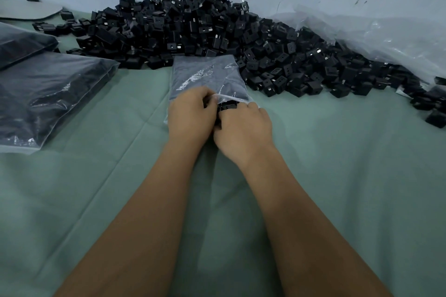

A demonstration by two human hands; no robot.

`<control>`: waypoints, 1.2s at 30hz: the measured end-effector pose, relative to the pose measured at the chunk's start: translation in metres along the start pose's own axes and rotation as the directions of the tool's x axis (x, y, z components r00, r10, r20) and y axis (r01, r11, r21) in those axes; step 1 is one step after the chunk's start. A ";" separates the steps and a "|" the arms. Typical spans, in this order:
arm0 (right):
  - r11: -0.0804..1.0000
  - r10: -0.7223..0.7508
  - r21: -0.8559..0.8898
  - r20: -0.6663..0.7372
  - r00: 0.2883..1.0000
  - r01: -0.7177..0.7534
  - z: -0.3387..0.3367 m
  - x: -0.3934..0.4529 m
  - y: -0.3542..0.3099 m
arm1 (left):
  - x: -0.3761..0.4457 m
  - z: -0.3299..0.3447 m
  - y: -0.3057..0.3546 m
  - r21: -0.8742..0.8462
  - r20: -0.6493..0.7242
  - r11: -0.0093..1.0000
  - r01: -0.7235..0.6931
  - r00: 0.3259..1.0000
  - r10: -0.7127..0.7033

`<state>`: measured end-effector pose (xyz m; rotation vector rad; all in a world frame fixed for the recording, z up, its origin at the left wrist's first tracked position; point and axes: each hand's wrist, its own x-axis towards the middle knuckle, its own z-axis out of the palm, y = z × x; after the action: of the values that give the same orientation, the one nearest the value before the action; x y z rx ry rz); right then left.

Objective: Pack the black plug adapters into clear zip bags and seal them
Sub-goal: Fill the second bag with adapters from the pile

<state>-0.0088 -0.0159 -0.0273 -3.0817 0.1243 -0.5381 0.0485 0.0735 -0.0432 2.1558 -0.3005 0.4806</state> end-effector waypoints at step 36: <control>0.988 -0.060 0.133 -0.095 0.994 0.072 0.005 0.008 0.021 | -0.001 0.003 0.001 0.006 0.066 0.993 -0.119 0.991 0.119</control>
<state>-0.0011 -0.0375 -0.0298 -2.9379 -0.0136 -0.6604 0.0473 0.0706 -0.0442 2.1742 -0.4664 0.4801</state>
